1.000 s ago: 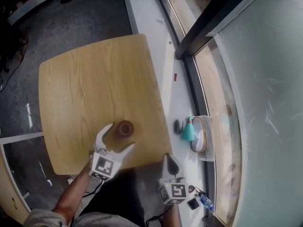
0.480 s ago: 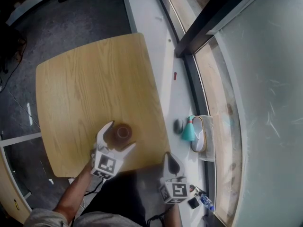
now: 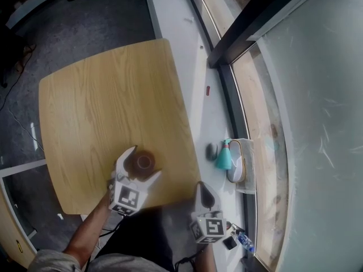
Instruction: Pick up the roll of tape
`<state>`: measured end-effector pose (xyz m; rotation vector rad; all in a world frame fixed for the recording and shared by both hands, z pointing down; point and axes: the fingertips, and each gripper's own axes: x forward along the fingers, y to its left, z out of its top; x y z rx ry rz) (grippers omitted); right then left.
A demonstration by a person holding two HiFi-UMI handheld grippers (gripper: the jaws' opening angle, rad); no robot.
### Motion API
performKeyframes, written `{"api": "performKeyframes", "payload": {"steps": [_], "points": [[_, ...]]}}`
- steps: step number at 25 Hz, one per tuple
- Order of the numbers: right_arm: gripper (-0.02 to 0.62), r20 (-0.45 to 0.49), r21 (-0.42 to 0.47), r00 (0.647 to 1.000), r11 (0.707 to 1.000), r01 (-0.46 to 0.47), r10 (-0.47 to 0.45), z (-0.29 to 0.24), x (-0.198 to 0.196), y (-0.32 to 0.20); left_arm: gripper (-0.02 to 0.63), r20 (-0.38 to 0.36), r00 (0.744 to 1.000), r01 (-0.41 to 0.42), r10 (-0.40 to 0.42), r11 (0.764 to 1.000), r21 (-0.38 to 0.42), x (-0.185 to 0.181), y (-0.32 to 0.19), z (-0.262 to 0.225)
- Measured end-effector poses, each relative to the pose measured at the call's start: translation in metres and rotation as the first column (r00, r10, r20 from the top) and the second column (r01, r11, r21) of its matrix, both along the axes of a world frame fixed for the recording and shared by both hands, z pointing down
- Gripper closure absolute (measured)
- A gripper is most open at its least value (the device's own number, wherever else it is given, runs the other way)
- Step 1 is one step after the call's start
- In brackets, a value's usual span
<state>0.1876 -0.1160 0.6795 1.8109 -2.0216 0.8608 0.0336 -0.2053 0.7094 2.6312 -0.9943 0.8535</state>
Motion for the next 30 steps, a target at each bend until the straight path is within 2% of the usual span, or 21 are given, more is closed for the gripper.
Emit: {"api": "performKeyframes", "payload": {"steps": [4, 9, 20, 30], "points": [[0.581, 0.003, 0.000, 1.000, 1.000, -0.003, 0.003, 0.002, 0.002, 0.000, 0.224, 0.016, 1.000, 0.004, -0.005, 1.000, 0.008, -0.001, -0.001, 0.001], [0.581, -0.013, -0.003, 1.000, 1.000, 0.003, -0.003, 0.000, 0.003, -0.002, 0.259, 0.025, 1.000, -0.011, 0.011, 1.000, 0.012, 0.001, 0.001, 0.001], [0.581, -0.021, 0.012, 1.000, 1.000, 0.000, 0.001, -0.004, 0.005, -0.001, 0.264, 0.024, 1.000, -0.007, 0.007, 1.000, 0.008, 0.000, 0.001, 0.001], [0.581, -0.030, 0.037, 0.999, 0.999, 0.016, -0.015, -0.020, 0.002, -0.006, 0.264, -0.009, 1.000, -0.003, 0.003, 0.997, 0.072, 0.003, -0.003, -0.034]]}}
